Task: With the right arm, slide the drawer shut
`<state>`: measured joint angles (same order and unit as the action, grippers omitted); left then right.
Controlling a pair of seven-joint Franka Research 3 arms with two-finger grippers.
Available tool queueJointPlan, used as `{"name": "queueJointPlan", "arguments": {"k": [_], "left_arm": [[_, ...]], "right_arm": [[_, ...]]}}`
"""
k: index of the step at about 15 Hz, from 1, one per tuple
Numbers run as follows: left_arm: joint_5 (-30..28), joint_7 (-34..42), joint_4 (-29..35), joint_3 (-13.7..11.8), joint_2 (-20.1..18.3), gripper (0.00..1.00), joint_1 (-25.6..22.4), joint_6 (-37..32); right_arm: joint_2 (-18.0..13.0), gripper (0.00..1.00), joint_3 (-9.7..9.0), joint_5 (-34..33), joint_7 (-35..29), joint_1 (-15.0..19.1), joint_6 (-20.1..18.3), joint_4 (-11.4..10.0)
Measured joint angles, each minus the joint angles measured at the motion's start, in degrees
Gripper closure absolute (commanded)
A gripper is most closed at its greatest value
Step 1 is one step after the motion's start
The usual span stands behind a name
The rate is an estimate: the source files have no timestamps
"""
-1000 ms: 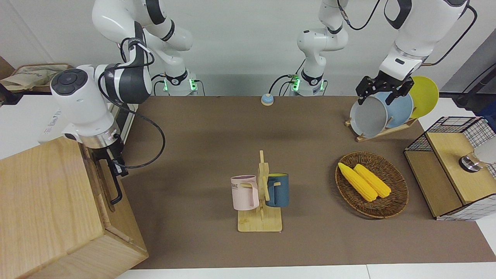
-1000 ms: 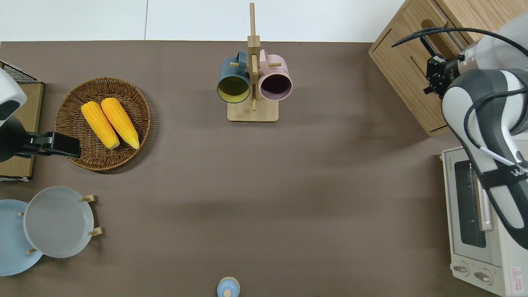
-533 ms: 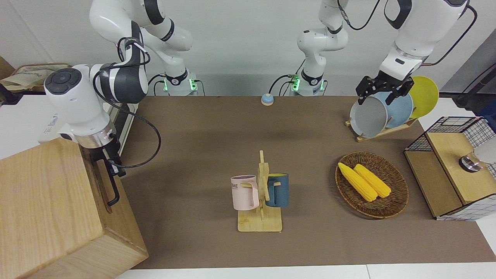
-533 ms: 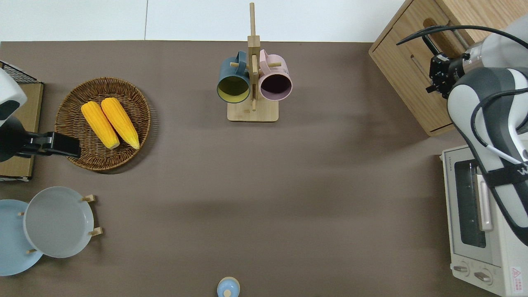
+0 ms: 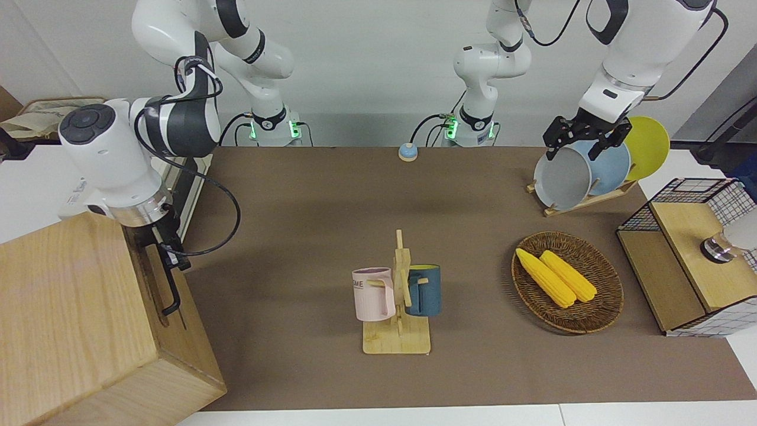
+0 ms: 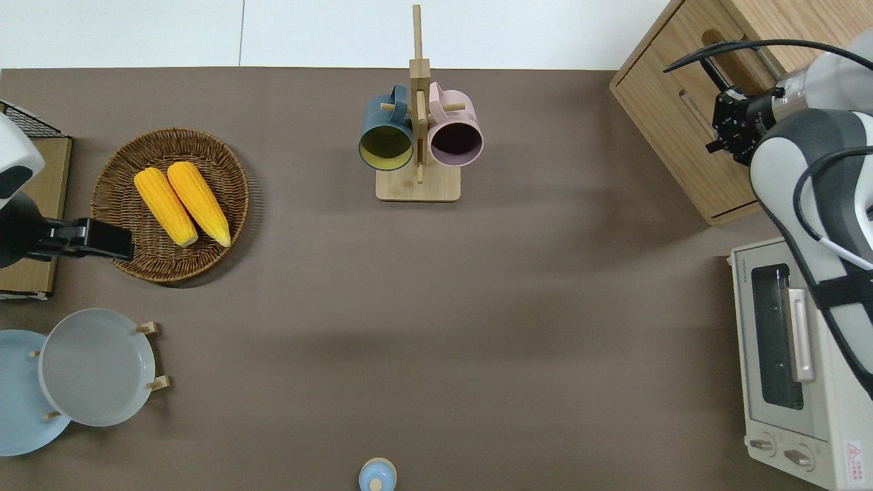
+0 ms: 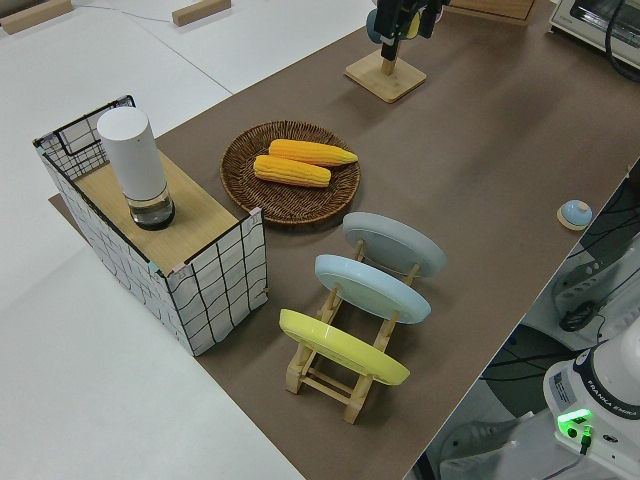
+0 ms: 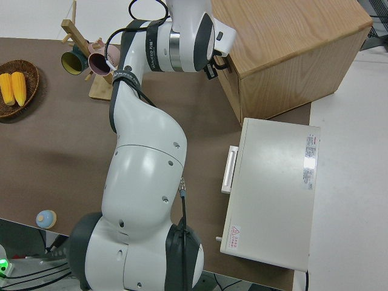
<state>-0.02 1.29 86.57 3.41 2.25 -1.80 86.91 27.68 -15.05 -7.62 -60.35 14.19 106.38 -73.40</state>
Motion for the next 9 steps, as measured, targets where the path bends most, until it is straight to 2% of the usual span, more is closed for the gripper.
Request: {"name": "queueJointPlan", "arguments": {"k": [5, 9], "left_arm": [[0.00, 0.00, 0.00, 0.00, 0.00, 0.01, 0.00, 0.00], [0.00, 0.00, 0.00, 0.00, 0.00, 0.01, 0.00, 0.00]], "right_arm": [[0.04, 1.000, -0.18, -0.16, 0.87, -0.70, 0.06, 0.57], [-0.06, 1.000, -0.47, -0.16, 0.94, -5.13, -0.05, 1.33]]}}
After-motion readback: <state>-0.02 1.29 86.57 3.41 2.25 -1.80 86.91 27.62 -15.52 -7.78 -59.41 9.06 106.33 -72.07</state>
